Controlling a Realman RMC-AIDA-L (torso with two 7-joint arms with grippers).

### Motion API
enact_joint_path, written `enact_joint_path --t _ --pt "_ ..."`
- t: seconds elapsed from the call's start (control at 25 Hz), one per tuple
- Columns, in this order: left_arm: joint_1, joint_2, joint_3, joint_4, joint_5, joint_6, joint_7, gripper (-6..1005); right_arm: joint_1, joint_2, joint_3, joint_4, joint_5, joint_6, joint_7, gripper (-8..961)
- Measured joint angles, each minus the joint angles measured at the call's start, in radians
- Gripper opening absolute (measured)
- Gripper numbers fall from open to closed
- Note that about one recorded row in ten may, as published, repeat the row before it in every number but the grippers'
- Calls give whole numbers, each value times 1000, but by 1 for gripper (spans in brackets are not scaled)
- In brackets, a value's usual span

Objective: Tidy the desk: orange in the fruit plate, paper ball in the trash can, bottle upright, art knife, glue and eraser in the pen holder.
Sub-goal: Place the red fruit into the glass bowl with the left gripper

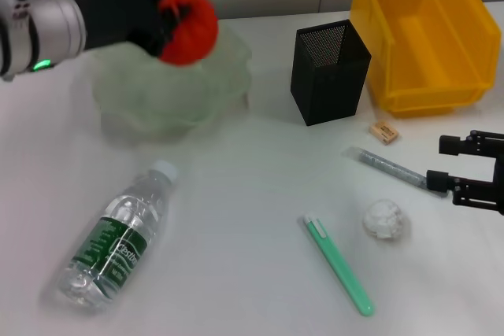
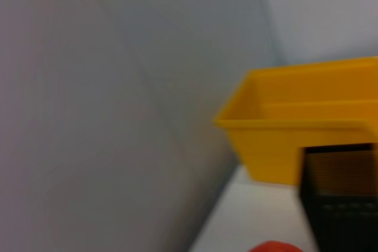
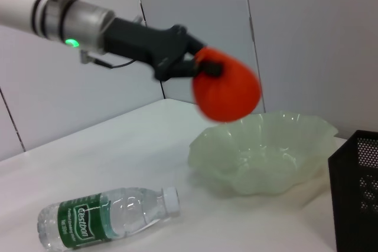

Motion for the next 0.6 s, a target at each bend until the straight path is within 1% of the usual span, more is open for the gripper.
enact_joint_path --t 0.12,0.32,0.44,0.6 --pt "-33 -2 21 -83 0 -139 1 95 7 0 -1 14 0 0 -4 660" --pt "-95 -6 56 -247 -3 -310 2 95 14 0 -3 30 -3 1 -5 660" --pt "-106 -7 83 -294 -7 -374 1 93 14 0 -3 33 -9 1 -6 660" --pt "-112 -7 92 -318 -11 -392 0 90 14 0 -2 35 -12 1 -6 660"
